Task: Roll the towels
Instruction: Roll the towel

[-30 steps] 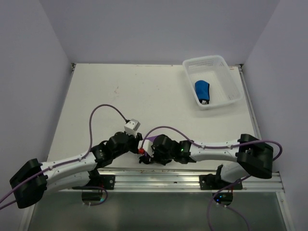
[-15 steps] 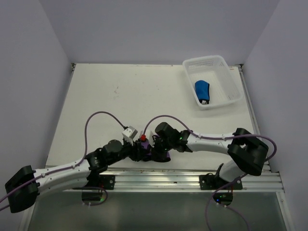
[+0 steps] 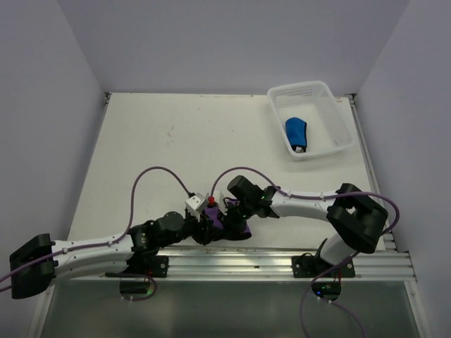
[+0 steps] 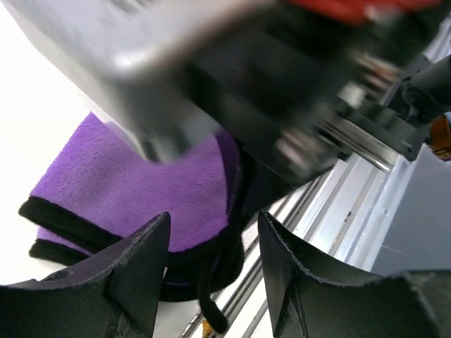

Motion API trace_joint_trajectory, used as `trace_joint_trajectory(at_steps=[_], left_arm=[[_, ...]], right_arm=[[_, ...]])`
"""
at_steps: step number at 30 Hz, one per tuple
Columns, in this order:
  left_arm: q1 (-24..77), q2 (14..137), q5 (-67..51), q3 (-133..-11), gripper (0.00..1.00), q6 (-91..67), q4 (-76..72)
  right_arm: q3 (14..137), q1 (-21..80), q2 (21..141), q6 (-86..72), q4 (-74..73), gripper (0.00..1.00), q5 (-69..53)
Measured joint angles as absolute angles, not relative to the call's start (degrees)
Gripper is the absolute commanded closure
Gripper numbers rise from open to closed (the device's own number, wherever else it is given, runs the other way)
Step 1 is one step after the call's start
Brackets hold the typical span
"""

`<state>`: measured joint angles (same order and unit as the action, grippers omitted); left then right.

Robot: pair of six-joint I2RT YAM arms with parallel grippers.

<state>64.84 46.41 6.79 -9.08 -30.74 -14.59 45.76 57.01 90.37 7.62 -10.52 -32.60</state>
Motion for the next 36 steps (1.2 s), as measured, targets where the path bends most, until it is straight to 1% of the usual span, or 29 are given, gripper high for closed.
trace_joint_trajectory(at_steps=[5, 8, 12, 15, 20, 23, 36], left_arm=[[65.91, 43.0, 7.73, -9.06, 0.43, -30.89, -14.22], [66.11, 38.09, 9.43, -8.01, 0.41, -31.99, -13.93], [66.15, 32.23, 10.94, -6.33, 0.4, -33.34, -13.91], [66.15, 34.24, 10.63, -6.26, 0.41, -33.39, -14.31], [66.19, 42.94, 7.81, -6.26, 0.41, -33.1, -15.66], [66.59, 46.0, 6.39, -6.28, 0.41, -32.18, -16.01], [69.97, 47.27, 5.17, -7.73, 0.41, -28.01, -16.14]], right_arm=[[45.74, 54.96, 90.15, 7.97, -10.48, 1.0, -34.57], [45.3, 54.28, 89.21, 7.95, -10.24, 1.0, -35.29], [44.1, 53.78, 87.29, 7.92, -9.72, 1.0, -35.83], [43.9, 53.41, 86.94, 7.92, -9.54, 1.0, -36.71], [43.9, 53.01, 86.91, 7.97, -9.52, 1.0, -37.3], [43.9, 52.64, 86.94, 8.16, -9.69, 1.0, -37.71], [43.9, 51.68, 87.07, 8.82, -10.02, 1.0, -39.44]])
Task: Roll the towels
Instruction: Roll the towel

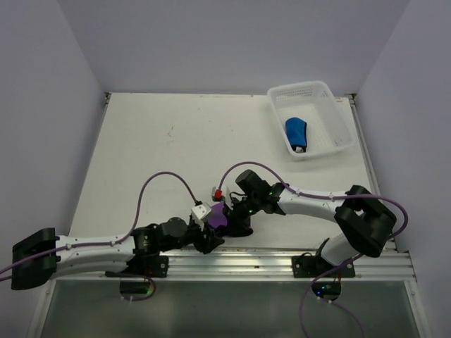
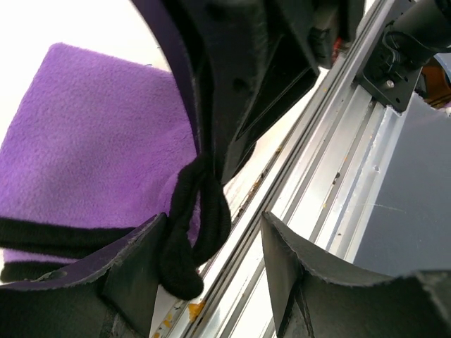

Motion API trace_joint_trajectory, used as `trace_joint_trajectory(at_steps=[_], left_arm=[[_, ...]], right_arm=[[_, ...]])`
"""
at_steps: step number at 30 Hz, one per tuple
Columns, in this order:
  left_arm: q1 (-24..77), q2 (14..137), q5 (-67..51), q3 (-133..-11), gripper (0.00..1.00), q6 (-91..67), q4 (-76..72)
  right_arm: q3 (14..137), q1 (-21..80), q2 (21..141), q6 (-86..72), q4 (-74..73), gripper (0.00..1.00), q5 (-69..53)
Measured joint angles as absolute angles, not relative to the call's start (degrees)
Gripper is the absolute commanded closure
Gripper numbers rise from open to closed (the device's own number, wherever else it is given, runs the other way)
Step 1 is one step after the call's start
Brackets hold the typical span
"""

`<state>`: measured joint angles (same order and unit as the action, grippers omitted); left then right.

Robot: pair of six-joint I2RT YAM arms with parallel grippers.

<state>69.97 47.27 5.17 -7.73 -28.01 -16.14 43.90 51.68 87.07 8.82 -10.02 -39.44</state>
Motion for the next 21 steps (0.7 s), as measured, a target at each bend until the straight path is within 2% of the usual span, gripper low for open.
trace_joint_trajectory(at_steps=[6, 11, 21], left_arm=[[73.23, 51.94, 7.35, -11.55, 0.43, -26.09, -15.29], [77.08, 56.03, 11.42, -14.11, 0.48, -25.34, -13.67], [80.6, 58.35, 16.67, -15.46, 0.55, -24.84, -11.25]], right_arm=[[43.9, 51.62, 87.64, 9.1, -10.59, 1.0, -40.12], [43.9, 51.4, 87.9, 9.26, -11.53, 1.0, -40.21], [43.92, 50.48, 87.92, 9.41, -12.38, 1.0, -41.6]])
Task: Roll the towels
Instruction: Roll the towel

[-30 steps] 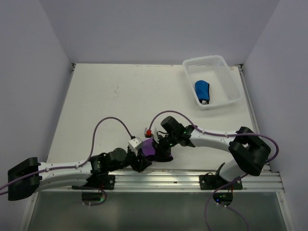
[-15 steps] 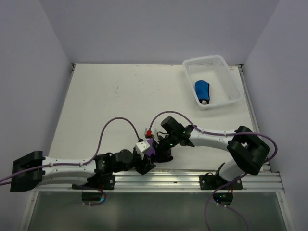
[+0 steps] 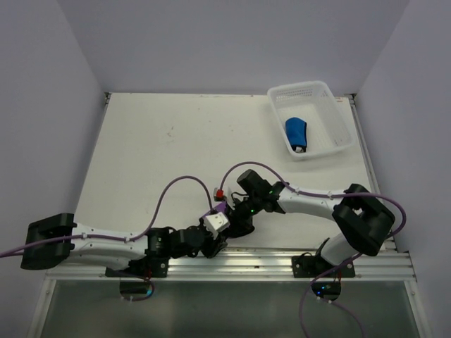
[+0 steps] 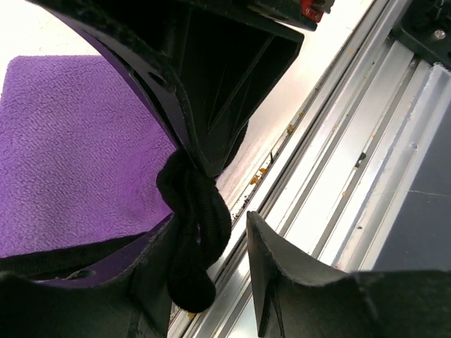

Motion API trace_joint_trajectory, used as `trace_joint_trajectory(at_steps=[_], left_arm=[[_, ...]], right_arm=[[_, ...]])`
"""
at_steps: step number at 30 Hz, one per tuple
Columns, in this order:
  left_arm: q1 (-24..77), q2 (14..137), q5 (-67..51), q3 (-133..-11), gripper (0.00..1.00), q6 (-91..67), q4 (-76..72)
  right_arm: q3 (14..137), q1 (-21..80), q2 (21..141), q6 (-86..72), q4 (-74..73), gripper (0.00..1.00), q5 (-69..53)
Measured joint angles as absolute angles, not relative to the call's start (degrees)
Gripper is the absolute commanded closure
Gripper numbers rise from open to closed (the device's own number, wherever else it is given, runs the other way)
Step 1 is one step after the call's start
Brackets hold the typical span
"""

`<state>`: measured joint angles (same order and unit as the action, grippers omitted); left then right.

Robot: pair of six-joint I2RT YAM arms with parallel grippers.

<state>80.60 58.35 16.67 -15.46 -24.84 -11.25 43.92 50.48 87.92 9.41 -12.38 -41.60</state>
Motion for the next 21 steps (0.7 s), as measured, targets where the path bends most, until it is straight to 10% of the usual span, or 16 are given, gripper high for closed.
trace_joint_trajectory(at_steps=[6, 9, 21], left_arm=[[82.02, 62.92, 19.16, -17.89, 0.87, -25.02, -10.9], [82.5, 63.61, 20.6, -18.28, 1.0, -25.61, -10.31], [83.4, 61.1, 25.02, -18.26, 1.0, -28.18, -7.77]], right_arm=[[43.92, 50.15, 87.92, 9.37, -12.93, 1.0, -41.78], [43.92, 50.15, 87.92, 8.95, -13.04, 0.77, -41.74], [42.24, 50.11, 80.05, 5.89, -10.59, 0.53, -36.36]])
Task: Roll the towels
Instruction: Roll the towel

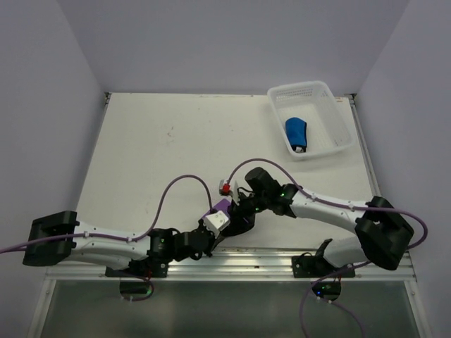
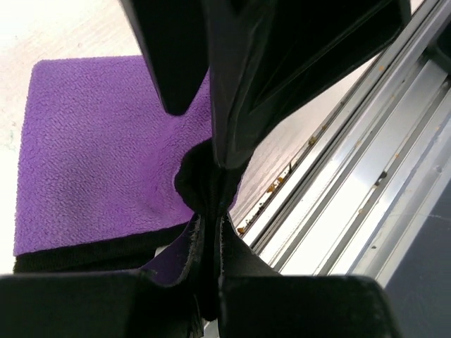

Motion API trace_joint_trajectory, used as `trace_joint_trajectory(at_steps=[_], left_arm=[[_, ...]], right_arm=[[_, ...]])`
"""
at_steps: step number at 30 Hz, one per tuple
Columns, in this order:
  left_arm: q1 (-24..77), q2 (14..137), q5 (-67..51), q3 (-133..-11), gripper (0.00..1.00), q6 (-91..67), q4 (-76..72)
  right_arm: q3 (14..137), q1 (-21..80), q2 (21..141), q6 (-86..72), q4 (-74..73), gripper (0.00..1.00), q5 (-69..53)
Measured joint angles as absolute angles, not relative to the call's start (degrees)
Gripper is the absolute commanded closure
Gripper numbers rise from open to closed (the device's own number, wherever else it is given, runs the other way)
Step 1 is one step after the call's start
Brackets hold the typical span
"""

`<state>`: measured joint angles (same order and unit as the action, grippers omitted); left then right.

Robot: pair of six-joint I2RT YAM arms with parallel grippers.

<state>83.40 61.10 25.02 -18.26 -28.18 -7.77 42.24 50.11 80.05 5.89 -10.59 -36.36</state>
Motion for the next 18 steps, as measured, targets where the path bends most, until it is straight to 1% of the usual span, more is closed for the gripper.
trace_joint_trajectory(at_steps=[4, 6, 8, 12, 18], left_arm=[[83.4, 58.33, 25.52, -17.47, 1.0, -29.82, -7.94], [83.4, 56.45, 25.56, -16.51, 1.0, -31.11, -8.08], [83.4, 54.92, 25.61, -15.57, 1.0, -32.58, -8.12], [83.4, 53.32, 25.02, -13.39, 1.0, -35.11, -10.22], [83.4, 54.46, 24.01, -12.71, 1.0, -37.45, -11.18]], right_arm=[[35.16, 50.11, 68.95, 3.99, -5.58, 0.49, -30.65], [31.24, 50.11, 63.51, 3.18, -3.11, 0.49, -28.45], [28.58, 50.11, 60.58, 2.46, -1.19, 0.49, -26.85], [25.26, 50.13, 59.61, 0.25, 2.35, 0.49, -23.68], [23.11, 50.11, 57.63, -0.69, 4.08, 0.49, -20.32]])
